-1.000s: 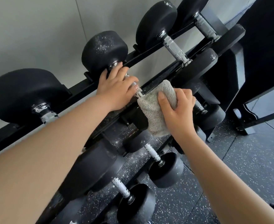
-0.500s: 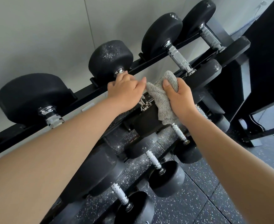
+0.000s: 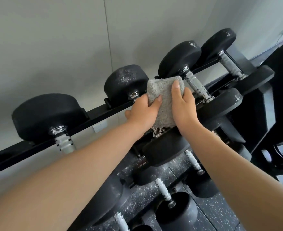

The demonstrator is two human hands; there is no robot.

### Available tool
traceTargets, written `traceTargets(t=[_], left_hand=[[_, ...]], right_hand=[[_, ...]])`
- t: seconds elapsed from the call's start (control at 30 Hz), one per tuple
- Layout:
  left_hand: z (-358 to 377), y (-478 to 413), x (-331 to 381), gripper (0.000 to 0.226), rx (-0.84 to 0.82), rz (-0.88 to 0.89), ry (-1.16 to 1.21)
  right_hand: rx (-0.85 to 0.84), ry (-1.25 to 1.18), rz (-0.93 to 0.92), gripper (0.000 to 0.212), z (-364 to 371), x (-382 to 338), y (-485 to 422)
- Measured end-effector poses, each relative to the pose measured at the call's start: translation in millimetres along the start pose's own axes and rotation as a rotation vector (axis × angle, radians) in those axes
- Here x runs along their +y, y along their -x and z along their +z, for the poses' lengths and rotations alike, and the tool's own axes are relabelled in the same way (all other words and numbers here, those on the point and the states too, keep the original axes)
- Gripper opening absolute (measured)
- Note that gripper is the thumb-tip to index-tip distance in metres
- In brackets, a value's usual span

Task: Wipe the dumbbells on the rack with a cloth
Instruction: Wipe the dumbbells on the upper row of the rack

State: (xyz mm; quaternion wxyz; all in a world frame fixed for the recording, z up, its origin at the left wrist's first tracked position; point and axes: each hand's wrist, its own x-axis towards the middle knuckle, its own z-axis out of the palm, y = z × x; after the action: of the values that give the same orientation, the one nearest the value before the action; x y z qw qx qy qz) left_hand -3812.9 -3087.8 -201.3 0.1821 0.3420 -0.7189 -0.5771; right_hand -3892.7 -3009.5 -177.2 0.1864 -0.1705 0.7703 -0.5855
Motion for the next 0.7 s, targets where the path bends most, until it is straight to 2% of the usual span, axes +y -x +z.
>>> traceTargets(t=[0.07,0.17,0.3,0.4,0.47,0.57,0.63,0.7], left_hand=[[-4,2,3,0.035,0.024,0.081,-0.073],[-18,2,17,0.031,0.065,0.243,-0.122],[-51,-10,35,0.041,0.333,0.418,-0.315],[-81,-27,34,0.038,0.462,0.396,-0.446],[-95,-35,29,0.036,0.477,0.343,-0.539],[-104,-42,24,0.038,0.509,0.29,-0.746],[-107,-45,22,0.038,0.529,0.257,-0.847],[-108,-45,22,0.039,0.562,0.225,-0.91]], right_hand=[[0.02,-0.019,-0.008,0.031,2,-1,0],[0.052,-0.104,-0.019,0.028,8,-10,-3],[0.01,-0.273,0.026,0.032,26,-26,-9],[0.016,-0.32,0.084,0.027,43,-25,-14],[0.023,-0.271,0.123,0.024,52,-13,-15],[-0.02,-0.125,0.252,0.038,65,6,-15],[-0.08,0.038,0.297,0.043,71,14,-17],[-0.163,0.275,0.239,0.042,76,17,-15]])
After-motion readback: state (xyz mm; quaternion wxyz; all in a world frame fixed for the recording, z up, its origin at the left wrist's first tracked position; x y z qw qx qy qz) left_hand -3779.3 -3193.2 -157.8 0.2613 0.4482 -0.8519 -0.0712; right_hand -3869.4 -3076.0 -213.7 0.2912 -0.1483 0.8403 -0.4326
